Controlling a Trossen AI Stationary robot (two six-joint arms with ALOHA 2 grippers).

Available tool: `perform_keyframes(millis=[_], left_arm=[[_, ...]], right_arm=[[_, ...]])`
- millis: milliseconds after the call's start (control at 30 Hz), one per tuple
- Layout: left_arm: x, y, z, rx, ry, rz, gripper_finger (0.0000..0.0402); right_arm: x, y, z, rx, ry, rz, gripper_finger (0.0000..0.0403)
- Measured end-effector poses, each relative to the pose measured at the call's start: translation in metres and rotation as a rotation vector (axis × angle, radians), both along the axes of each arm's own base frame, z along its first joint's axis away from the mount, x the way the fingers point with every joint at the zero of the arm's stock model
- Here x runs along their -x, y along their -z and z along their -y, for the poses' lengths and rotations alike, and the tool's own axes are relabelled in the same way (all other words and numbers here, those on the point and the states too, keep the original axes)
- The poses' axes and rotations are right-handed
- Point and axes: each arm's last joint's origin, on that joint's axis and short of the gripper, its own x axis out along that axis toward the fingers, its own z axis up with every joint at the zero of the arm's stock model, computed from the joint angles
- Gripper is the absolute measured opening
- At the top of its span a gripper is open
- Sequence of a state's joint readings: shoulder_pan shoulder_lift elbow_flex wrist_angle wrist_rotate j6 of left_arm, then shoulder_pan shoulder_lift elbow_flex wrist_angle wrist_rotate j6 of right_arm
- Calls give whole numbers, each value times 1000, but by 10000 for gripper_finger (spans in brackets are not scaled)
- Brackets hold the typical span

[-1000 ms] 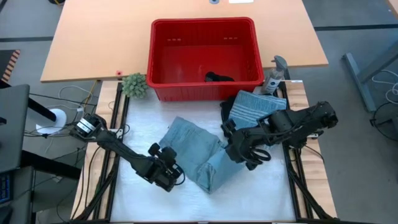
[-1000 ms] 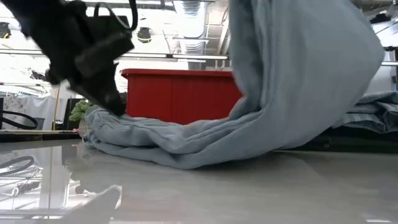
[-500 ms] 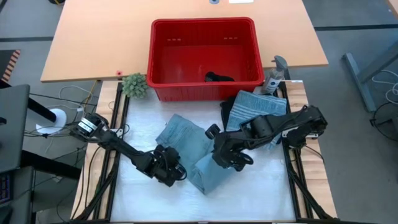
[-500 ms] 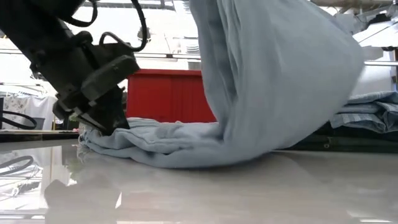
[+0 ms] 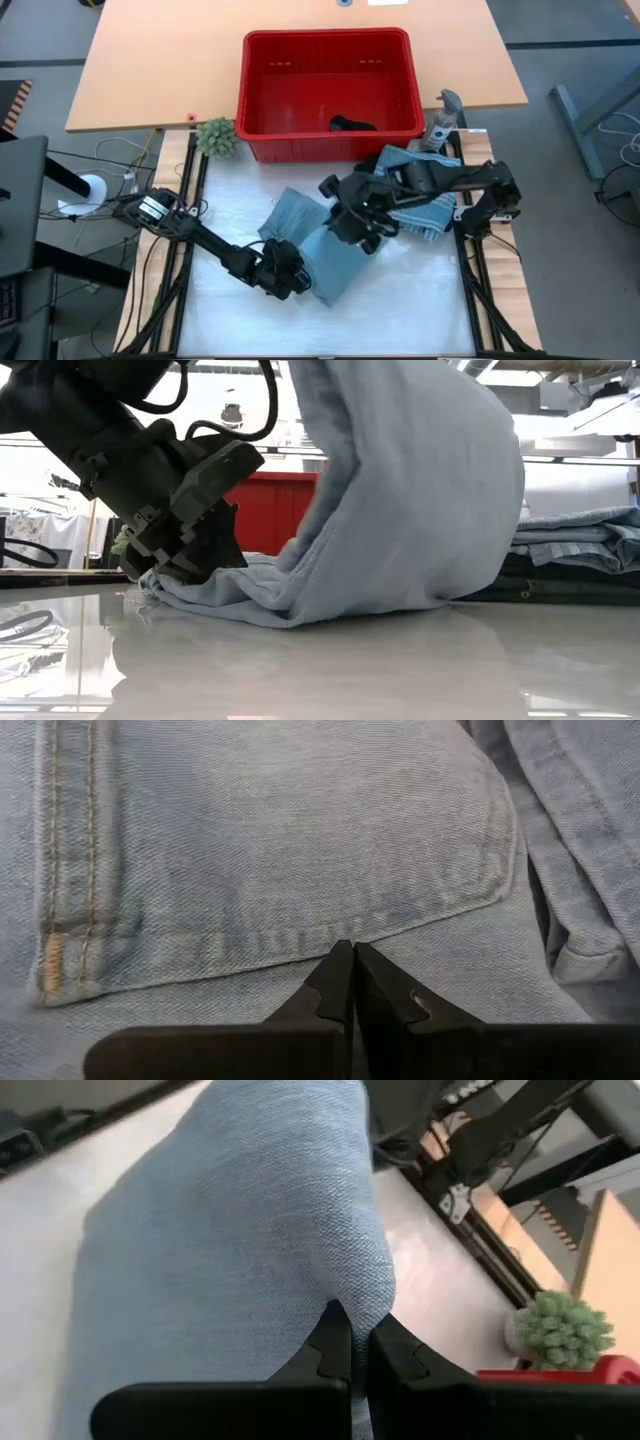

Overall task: Fold Laundry from Bin
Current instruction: Fold the blue pants

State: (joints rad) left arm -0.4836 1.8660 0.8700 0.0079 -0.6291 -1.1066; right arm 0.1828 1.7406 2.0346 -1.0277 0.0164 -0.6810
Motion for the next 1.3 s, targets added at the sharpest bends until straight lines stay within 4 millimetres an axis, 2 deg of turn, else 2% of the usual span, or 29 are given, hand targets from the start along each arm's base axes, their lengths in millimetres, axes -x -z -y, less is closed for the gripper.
perform_keyframes(millis=[133, 267, 467, 633, 733, 933, 1100, 1233, 1300], left_arm=[[0, 0, 0, 0, 3, 3, 0], [0, -3, 2, 40, -17, 29, 0], [4, -27, 9, 126, 32, 66, 0], [3, -53, 22, 203, 164, 82, 0], [3, -67, 28, 251, 221, 55, 0], [16, -85, 47, 288, 307, -121, 0], [31, -87, 62, 293, 303, -185, 0], [41, -87, 72, 306, 255, -174, 0], [44, -87, 76, 306, 234, -162, 0]], right_arm=[[-16, 7, 10, 4, -28, 23, 30], [-27, 20, 18, 4, -17, -27, 30], [-41, 36, 30, 2, -33, -70, 30], [-43, 37, 38, 4, -44, -62, 30], [-44, 36, 43, -24, -68, -50, 30], [-47, 32, 54, -44, -109, 2, 30], [-56, 36, 64, -66, -120, 38, 30], [-73, 53, 70, -109, -154, 33, 30], [-83, 67, 70, -119, -161, 3, 30]])
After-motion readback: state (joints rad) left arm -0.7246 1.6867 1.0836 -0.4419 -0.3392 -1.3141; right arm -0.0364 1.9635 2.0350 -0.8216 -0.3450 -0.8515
